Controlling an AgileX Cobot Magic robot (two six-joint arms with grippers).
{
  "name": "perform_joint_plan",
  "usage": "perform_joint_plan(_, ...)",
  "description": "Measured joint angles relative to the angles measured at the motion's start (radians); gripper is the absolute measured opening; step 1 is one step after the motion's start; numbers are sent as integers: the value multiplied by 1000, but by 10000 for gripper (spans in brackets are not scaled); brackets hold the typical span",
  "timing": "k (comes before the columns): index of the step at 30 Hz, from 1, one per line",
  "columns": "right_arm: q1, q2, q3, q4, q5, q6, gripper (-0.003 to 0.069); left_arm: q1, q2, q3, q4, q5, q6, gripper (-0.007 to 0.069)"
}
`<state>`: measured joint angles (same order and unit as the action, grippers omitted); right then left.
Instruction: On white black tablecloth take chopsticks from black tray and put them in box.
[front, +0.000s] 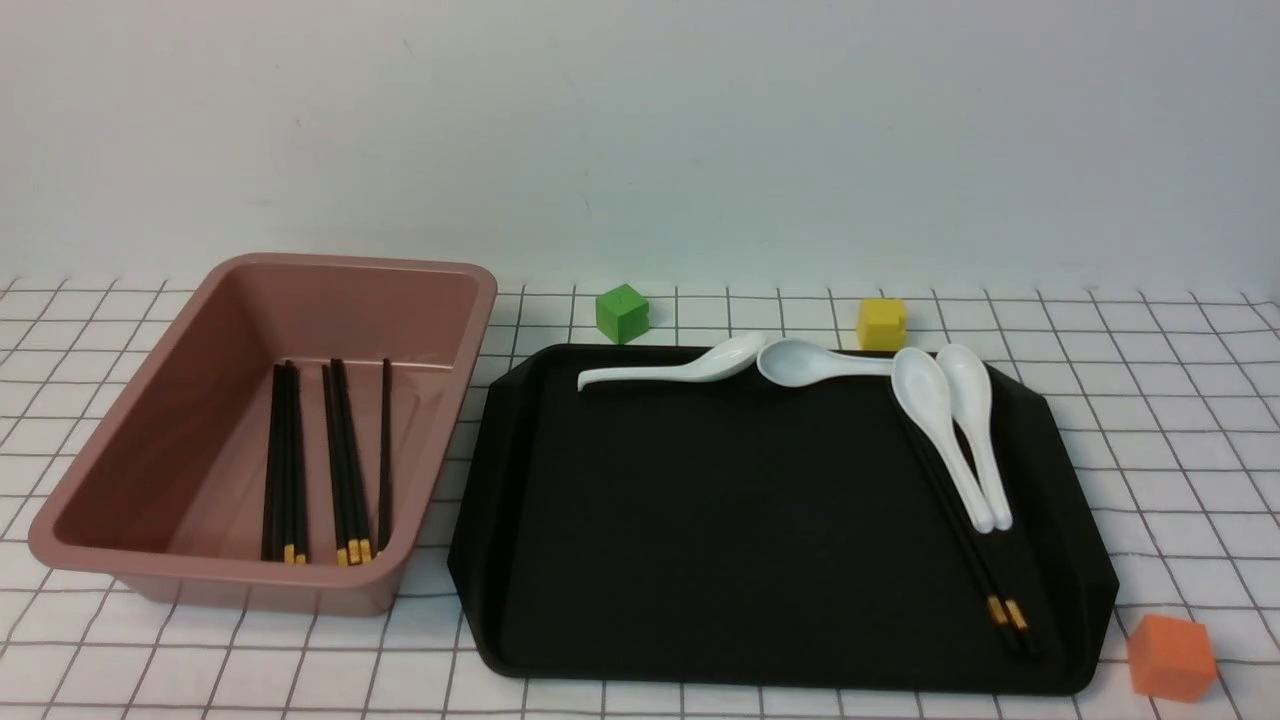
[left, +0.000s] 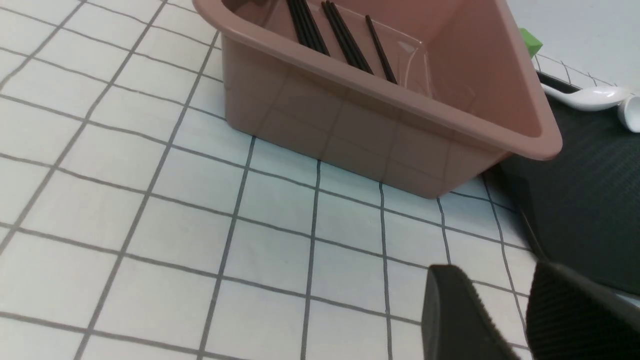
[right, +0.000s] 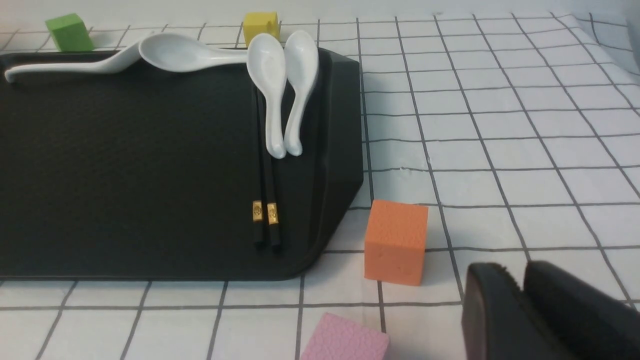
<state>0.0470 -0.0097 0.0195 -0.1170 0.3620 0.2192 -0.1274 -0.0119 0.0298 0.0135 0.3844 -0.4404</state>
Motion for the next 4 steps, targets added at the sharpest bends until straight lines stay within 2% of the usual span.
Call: perform_joint_plan(4,0,0,0,0,0,0,123,0,0,0,0,0,0,238)
